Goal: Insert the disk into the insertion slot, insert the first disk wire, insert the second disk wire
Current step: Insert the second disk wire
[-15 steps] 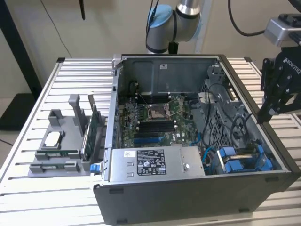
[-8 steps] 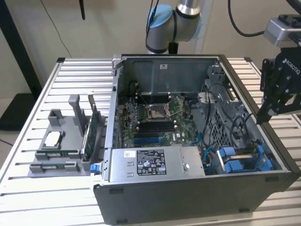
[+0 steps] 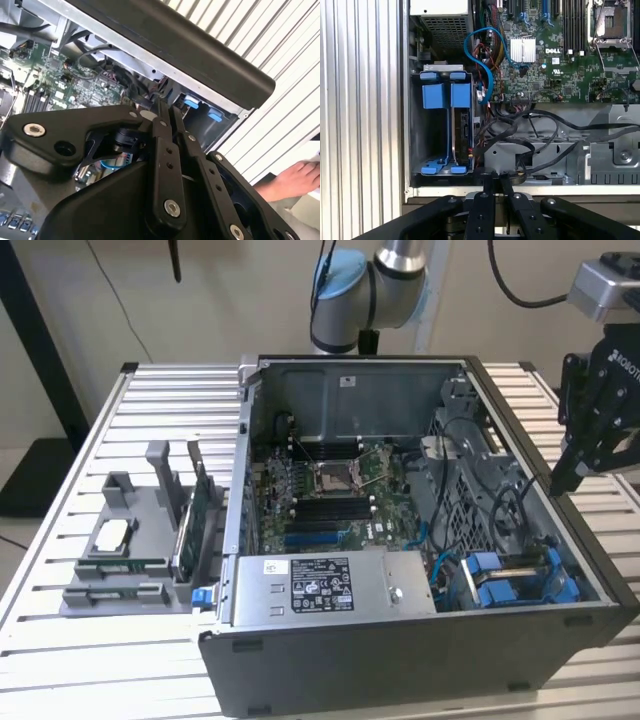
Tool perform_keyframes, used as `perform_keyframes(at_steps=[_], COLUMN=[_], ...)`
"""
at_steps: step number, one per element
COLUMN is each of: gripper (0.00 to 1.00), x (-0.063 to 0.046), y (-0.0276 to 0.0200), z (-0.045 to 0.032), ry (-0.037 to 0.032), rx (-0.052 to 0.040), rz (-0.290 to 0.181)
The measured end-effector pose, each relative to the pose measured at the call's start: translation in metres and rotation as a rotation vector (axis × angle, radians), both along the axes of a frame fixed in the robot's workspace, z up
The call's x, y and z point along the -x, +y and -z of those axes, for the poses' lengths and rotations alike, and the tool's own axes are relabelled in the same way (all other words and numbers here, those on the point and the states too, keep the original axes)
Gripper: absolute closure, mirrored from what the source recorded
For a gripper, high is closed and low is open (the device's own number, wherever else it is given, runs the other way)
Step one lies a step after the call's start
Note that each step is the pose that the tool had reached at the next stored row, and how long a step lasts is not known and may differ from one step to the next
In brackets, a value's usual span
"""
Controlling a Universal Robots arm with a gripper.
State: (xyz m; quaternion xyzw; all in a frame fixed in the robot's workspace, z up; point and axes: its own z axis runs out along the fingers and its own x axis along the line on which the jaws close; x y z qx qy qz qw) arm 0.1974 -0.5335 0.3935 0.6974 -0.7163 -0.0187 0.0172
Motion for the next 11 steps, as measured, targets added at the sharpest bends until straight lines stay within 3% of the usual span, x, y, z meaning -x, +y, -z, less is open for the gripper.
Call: perform_keyframes(at_steps=[11], gripper=[0.85], x=[0.010], y=[-0.0001], z=[-0.0050], ry=[0.0000], rx=[0.0002], rz=[0.000])
